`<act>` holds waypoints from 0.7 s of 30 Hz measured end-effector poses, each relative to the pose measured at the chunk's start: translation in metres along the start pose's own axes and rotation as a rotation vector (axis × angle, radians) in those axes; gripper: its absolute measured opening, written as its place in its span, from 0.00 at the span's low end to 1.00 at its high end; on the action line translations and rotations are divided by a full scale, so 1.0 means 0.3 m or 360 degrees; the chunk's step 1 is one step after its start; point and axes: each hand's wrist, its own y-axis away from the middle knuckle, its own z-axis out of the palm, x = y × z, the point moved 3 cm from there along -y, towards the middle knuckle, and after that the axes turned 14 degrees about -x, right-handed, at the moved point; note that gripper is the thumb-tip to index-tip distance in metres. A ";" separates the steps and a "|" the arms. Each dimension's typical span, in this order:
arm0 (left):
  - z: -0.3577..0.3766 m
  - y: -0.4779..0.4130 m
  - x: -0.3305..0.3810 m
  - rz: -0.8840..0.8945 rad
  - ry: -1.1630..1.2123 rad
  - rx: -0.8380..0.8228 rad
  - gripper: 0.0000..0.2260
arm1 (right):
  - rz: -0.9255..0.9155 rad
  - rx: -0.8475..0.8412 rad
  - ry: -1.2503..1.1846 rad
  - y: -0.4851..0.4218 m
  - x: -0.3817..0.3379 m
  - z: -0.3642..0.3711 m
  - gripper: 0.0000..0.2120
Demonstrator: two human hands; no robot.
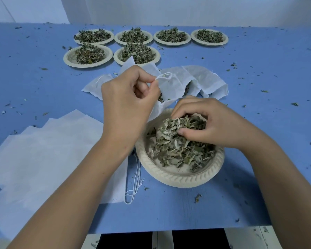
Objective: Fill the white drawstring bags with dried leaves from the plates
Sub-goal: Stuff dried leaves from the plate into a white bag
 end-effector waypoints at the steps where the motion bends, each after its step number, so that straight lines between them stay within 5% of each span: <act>1: 0.000 0.000 0.000 0.0002 -0.0003 0.0000 0.04 | -0.0003 -0.0019 0.0014 0.000 0.002 -0.001 0.09; 6: -0.002 -0.002 0.002 0.0017 -0.0028 -0.0001 0.04 | -0.0152 -0.0146 0.0187 -0.009 -0.015 0.021 0.22; 10: 0.002 -0.001 0.004 0.0014 -0.0011 -0.0010 0.05 | -0.0170 -0.0215 0.0182 -0.022 -0.016 0.051 0.16; 17: -0.002 0.000 0.004 0.0003 -0.0008 -0.0006 0.05 | -0.0179 0.0132 -0.0049 0.006 0.000 -0.015 0.11; 21: -0.004 -0.001 0.003 0.0003 -0.0020 0.0001 0.05 | -0.0166 -0.0004 0.0065 0.005 -0.002 -0.008 0.14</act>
